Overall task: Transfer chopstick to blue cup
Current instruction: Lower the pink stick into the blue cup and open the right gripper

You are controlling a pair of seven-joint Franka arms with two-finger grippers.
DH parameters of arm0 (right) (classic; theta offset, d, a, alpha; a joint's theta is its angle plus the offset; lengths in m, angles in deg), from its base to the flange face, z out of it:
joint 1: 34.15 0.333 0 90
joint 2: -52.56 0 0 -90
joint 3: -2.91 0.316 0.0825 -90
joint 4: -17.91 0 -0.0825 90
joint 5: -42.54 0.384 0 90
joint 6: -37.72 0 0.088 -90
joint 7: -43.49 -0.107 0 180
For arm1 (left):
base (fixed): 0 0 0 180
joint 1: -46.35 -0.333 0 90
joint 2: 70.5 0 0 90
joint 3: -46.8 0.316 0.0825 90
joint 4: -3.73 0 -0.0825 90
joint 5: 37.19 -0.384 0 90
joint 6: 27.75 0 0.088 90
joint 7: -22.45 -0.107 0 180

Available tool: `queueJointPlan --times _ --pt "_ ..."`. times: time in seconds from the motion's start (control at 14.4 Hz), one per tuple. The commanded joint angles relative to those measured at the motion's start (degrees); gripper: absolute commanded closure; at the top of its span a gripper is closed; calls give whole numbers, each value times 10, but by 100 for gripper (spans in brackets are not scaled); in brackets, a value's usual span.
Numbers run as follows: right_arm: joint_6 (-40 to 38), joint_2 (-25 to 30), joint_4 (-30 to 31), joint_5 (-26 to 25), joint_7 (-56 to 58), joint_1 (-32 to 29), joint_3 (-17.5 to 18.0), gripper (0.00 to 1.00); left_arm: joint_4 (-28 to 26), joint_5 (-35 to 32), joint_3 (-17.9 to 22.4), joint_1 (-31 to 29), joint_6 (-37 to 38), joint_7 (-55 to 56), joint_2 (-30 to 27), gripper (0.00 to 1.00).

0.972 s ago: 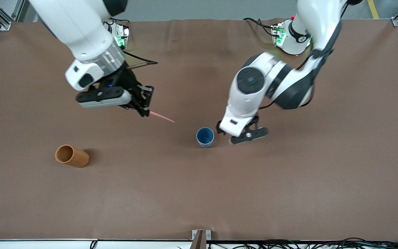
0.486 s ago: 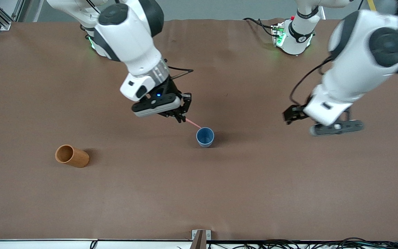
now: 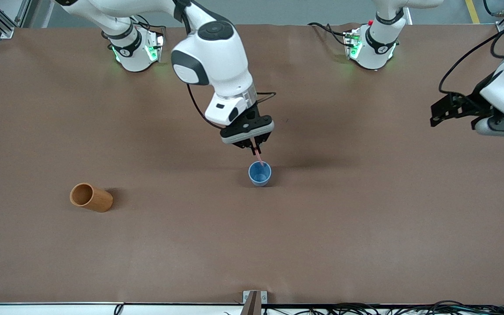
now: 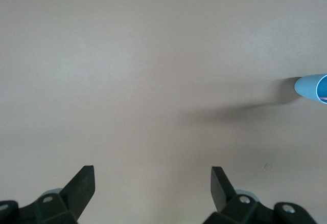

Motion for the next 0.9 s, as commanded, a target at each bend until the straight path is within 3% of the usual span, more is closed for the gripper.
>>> queueJointPlan --times 0.0,0.28,0.56,0.69,0.76,0.83 --pt "7 -16 1 -74 -44 6 1 93 -14 2 -3 1 -4 -5 -5 0" --pt "8 -27 2 -86 -44 10 1 90 -11 3 -3 0 -4 -3 -4 0" --pt "7 -27 1 -95 -44 8 1 63 -6 1 -1 -1 -3 -6 -4 0" --pt "7 -24 -1 -95 -43 0 1 47 -2 1 0 -1 -3 -8 -4 0" --pt "6 -20 -1 -94 -43 -9 2 27 2 2 1 -3 -3 -6 -4 0" --pt "5 -13 -1 -94 -42 -20 2 0 2 2 0 -2 -3 3 -4 0"
